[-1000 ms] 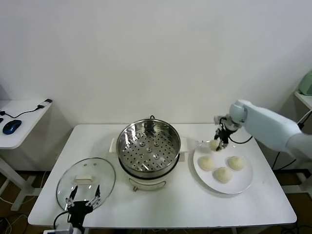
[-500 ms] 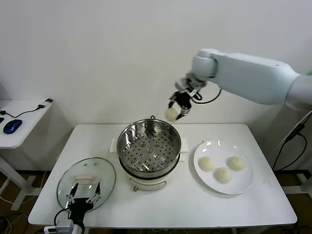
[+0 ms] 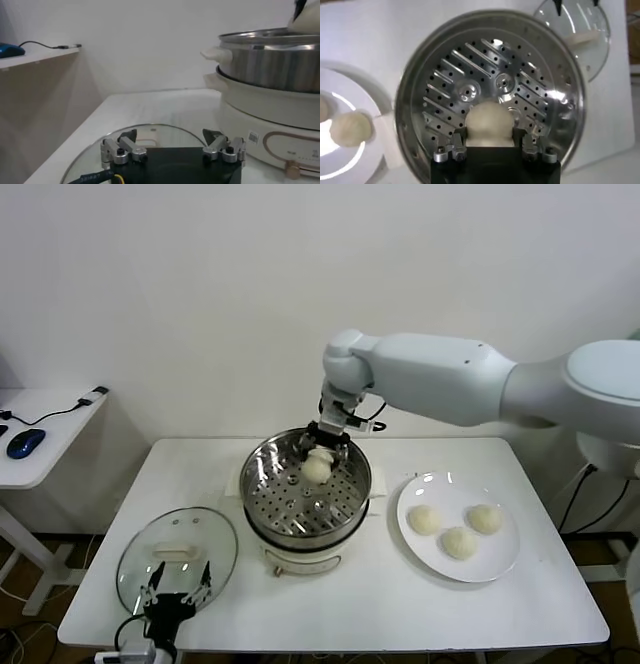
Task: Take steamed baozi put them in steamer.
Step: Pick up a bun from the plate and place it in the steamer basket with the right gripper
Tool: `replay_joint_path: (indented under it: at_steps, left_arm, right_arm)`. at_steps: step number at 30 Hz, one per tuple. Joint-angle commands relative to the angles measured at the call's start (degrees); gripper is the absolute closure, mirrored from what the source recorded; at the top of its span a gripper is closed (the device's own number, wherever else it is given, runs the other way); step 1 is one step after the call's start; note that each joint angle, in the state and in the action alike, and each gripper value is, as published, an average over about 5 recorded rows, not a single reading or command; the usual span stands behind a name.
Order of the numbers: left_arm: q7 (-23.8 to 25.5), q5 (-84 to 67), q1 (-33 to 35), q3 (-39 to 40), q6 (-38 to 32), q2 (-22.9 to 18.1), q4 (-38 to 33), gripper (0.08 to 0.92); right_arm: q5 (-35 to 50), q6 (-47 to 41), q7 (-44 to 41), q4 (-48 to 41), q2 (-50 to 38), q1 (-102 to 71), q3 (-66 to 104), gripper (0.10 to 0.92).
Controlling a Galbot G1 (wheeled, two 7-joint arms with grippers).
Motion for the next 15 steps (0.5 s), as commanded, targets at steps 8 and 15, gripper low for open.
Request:
replay_joint_path:
  at_steps: [8,15]
  left_arm:
    - [-0.28,0.23,-0.08,0.19,-0.56,-0.01,0.96,0.177]
    - [-0.38,0.26,-0.24,0.14,-0.86,0.13,1.35,0.177]
  right_arm:
    - [-11.09,7.51,2.94,-19.15,7.20,-9.16,7.73,0.416]
    - [-10.22,9.37,2.63,-23.09,9.65,-9.72,8.01,0.358]
